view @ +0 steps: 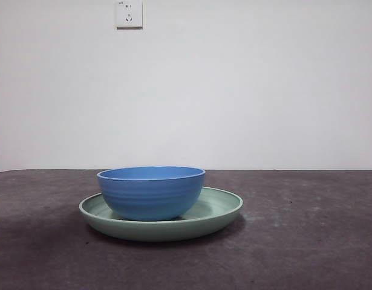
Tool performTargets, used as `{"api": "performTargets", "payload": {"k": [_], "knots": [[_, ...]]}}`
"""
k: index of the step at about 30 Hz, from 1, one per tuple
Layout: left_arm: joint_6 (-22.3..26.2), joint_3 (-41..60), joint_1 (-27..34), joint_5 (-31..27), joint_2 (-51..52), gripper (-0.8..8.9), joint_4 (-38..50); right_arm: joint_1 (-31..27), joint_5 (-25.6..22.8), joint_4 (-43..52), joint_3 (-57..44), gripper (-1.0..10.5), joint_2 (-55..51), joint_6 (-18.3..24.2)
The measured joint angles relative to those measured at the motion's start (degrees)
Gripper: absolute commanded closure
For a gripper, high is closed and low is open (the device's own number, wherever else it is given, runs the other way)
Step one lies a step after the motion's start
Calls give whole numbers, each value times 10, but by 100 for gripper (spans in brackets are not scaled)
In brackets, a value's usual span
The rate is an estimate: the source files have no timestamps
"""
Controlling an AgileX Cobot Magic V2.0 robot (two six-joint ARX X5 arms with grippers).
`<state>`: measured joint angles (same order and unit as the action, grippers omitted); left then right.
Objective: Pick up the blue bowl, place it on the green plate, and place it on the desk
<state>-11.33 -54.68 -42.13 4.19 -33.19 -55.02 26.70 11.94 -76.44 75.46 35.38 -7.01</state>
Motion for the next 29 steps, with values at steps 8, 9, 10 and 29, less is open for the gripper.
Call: {"api": "performTargets", "payload": {"k": [8,9,10,29], "knots": [[0,0,-1,-1,0,786,1,0,0,0,0,919,0,0],[0,0,9,0,0,786,1,0,0,0,0,919,0,0],[0,0,20,1,0,786,1,0,0,0,0,919,0,0],[36,469,367,-4,216,786,398,0,0,0,0,919,0,0]]}}
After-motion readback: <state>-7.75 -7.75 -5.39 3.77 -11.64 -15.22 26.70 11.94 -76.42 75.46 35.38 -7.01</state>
